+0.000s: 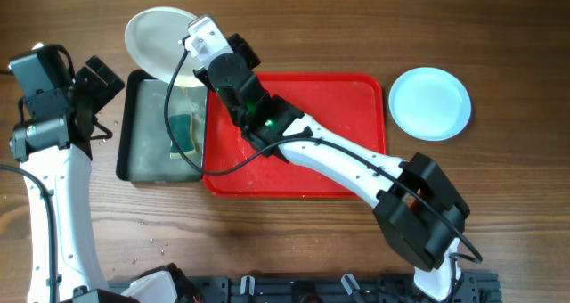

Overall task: Clean dirty plates on tray and stack at the side
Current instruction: 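Lift the white plate with the right gripper and tilt it over the black tray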

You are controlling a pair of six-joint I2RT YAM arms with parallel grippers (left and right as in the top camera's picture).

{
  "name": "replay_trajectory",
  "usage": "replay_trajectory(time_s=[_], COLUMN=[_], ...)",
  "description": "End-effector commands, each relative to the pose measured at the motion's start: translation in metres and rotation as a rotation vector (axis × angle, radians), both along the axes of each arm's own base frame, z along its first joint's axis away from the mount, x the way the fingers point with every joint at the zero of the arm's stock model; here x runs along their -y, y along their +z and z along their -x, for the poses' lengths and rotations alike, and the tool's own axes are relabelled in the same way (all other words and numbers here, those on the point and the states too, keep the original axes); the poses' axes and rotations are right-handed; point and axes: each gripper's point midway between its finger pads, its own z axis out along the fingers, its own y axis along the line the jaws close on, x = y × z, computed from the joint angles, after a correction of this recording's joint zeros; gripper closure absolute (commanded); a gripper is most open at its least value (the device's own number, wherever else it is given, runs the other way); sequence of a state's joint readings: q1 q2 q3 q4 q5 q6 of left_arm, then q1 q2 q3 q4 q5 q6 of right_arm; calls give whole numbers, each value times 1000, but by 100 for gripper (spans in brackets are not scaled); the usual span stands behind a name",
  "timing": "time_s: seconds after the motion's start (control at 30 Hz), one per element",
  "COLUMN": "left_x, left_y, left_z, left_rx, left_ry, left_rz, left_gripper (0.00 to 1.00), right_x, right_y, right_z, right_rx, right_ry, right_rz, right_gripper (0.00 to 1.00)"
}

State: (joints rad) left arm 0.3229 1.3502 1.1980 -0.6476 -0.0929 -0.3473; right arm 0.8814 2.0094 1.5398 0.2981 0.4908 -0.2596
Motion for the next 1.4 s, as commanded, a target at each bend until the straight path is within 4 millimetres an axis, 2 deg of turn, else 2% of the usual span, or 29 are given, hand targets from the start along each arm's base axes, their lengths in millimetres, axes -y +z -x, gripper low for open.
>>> replay_trajectory(time_s=[0.0,0.27,0.4,0.87,0.97,1.03,1.13,1.27,1.37], left_x=[-4,-4,-4,-4,-4,-4,-4,-4,-4], left_y=[2,2,2,2,2,2,2,2,2], left_z=[0,0,0,0,0,0,0,0,0], left_rx=[7,6,6,6,6,6,7,7,6], left_ry=[20,20,20,20,20,20,20,20,20], left_rz=[3,3,3,3,3,3,3,3,3], left_gripper=[0,0,0,0,0,0,0,0,0], right_x=[-10,-33,-45,-45,-41,-33,-10,-1,-1], right_y=[23,25,26,22,19,6,-34,-81,-99], right_z=[8,22,34,32,28,21,10,16,25], right_rx=[75,231,269,267,221,119,-161,-444,-584], right_ry=[58,113,142,128,113,84,-20,-26,3], right_rz=[60,279,313,328,254,151,-99,-210,-253], right_gripper=[96,96,96,96,96,96,96,96,96])
